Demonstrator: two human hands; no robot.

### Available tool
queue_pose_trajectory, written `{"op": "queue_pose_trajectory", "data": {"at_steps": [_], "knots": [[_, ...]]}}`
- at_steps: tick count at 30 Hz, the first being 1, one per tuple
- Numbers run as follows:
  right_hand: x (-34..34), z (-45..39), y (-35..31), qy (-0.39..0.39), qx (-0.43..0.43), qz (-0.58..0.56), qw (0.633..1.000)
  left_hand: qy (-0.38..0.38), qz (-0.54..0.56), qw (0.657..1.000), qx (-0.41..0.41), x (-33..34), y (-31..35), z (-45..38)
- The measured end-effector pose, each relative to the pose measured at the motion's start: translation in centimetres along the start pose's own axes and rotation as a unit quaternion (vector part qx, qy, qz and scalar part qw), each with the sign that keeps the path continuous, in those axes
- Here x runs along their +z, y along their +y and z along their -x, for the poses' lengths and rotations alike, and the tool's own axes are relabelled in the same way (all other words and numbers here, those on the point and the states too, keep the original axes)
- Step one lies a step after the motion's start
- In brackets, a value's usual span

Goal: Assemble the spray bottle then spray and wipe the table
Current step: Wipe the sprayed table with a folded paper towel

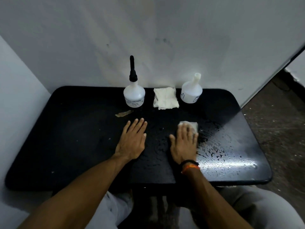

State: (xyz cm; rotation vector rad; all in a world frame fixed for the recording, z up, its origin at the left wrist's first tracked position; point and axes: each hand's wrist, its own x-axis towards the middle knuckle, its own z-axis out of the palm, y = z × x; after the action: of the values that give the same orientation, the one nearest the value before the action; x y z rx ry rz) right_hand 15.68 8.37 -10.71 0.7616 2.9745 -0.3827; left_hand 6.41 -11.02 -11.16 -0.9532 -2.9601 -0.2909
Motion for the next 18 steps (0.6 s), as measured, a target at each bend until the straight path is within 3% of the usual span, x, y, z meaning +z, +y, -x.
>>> {"op": "queue_pose_trajectory", "data": {"at_steps": [4,6,8,14,18], "knots": [[2.0,6.0,-4.0,-0.002,-0.171,-0.017,0.985,0.009,0.003,1.000,0.002,-0.1,0.0,0.2],[2.4,8.9,-3.6,0.002,-0.203,-0.024,0.979,0.010,0.002,1.000,0.001,0.0,0.0,0.1],[2.2,9.6,-1.5,0.016,-0.171,-0.014,0.985,0.011,0.003,1.000,-0.001,0.1,0.0,0.1],[-0.6,1.7,3.9,0.021,0.045,-0.008,0.999,0.003,0.008,1.000,0.002,0.2,0.0,0.1],[-1.5,-5.0,1.1,0.006,0.037,-0.022,0.999,0.005,0.006,1.000,0.001,0.3,-0.2,0.0]]}}
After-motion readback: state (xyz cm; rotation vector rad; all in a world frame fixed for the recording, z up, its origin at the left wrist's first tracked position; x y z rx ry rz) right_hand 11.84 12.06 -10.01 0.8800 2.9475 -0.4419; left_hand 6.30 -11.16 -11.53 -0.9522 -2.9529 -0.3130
